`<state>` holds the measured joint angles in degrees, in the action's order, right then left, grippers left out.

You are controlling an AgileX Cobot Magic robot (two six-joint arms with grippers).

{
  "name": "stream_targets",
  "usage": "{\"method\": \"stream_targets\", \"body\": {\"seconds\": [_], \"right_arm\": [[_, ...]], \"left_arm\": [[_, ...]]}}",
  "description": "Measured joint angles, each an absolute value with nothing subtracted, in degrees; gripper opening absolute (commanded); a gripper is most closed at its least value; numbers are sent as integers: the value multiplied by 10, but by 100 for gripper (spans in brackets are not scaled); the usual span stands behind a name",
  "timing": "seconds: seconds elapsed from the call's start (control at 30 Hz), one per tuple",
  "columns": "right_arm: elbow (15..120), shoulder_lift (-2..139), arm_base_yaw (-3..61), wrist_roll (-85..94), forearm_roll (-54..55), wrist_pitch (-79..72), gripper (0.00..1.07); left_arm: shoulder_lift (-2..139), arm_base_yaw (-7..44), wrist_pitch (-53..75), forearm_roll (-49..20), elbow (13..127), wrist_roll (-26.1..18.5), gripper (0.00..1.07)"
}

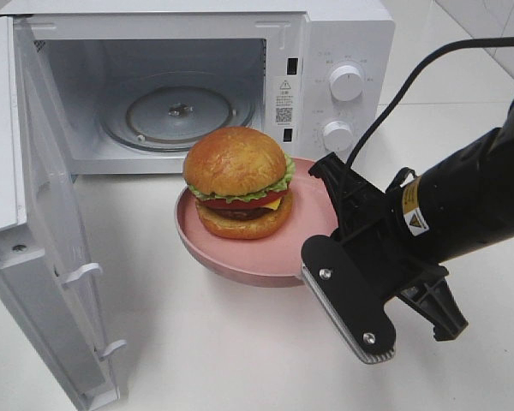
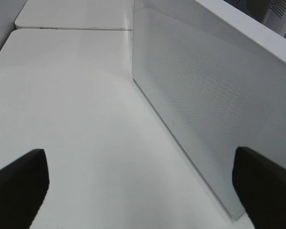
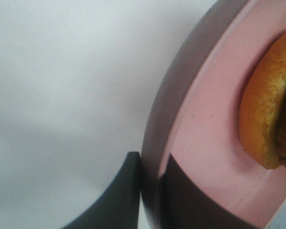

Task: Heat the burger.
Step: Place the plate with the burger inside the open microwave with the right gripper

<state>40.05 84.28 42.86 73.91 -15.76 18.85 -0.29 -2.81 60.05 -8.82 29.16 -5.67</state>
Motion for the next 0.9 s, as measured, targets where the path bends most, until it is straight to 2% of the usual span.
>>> {"method": "stream_targets", "body": {"seconds": [0.9], "right_arm": [[580,982,429,705,-158,207,0]], "left_arm": [[-3,-28,600,-88,292,-57,100]]}}
